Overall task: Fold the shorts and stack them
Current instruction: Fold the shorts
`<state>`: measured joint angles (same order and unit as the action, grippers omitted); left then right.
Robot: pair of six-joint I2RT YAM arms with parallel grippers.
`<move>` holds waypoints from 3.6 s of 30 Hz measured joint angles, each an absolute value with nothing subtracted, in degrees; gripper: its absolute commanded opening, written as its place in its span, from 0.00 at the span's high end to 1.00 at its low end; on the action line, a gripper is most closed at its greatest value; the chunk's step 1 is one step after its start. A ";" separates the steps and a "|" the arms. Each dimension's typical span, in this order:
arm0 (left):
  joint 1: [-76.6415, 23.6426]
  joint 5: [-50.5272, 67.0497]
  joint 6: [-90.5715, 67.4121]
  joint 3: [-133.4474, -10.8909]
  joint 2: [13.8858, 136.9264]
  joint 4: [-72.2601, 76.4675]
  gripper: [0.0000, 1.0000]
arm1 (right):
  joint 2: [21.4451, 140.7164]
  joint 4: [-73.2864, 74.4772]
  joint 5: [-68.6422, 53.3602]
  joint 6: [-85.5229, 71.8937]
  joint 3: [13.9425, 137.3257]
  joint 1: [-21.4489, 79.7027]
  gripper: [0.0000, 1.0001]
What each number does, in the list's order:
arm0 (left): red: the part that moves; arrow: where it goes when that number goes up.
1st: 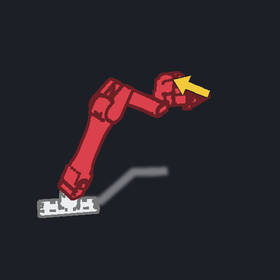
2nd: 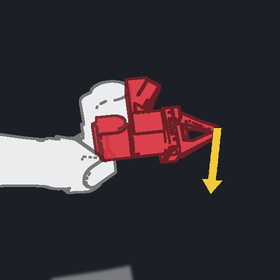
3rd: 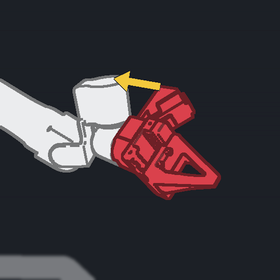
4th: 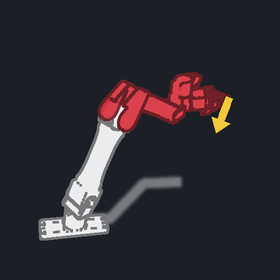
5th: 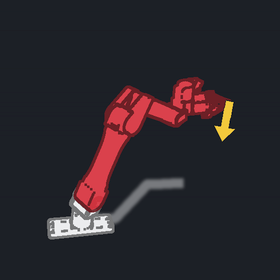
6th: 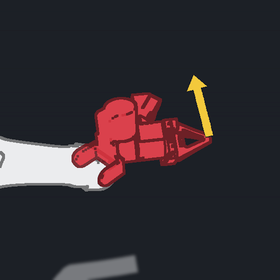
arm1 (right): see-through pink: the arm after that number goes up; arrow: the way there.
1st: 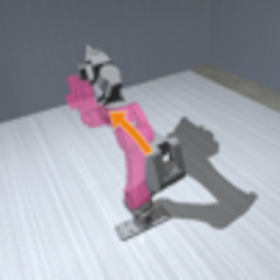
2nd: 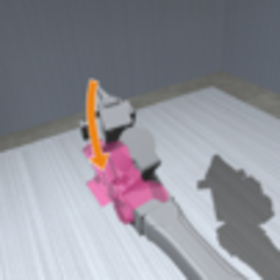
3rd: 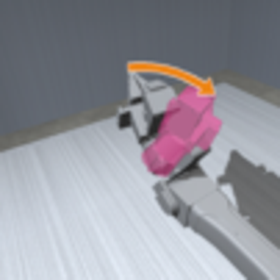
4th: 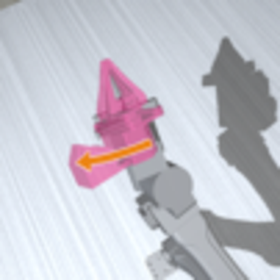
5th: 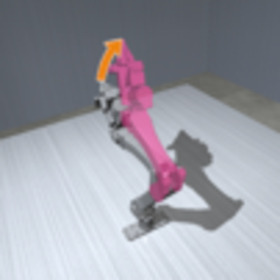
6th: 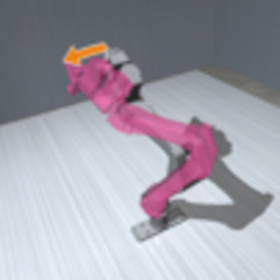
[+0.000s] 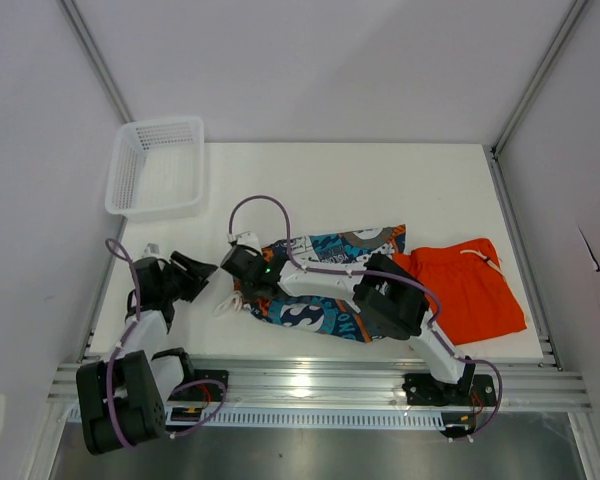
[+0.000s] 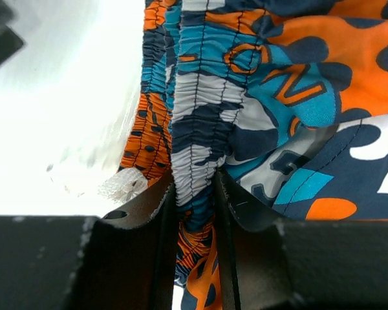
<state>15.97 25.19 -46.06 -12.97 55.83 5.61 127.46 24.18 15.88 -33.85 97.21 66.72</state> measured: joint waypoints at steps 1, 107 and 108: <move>15.97 25.89 -46.17 -12.97 57.17 6.68 0.39 | 127.46 24.14 15.66 -33.54 97.21 66.48 0.73; -1.96 18.17 -45.58 -21.87 78.15 11.77 1.00 | 117.08 12.36 14.57 -41.21 83.83 68.86 0.88; -1.96 17.96 -45.63 -21.50 77.60 11.86 1.00 | 117.05 12.80 14.59 -40.91 84.07 69.21 0.88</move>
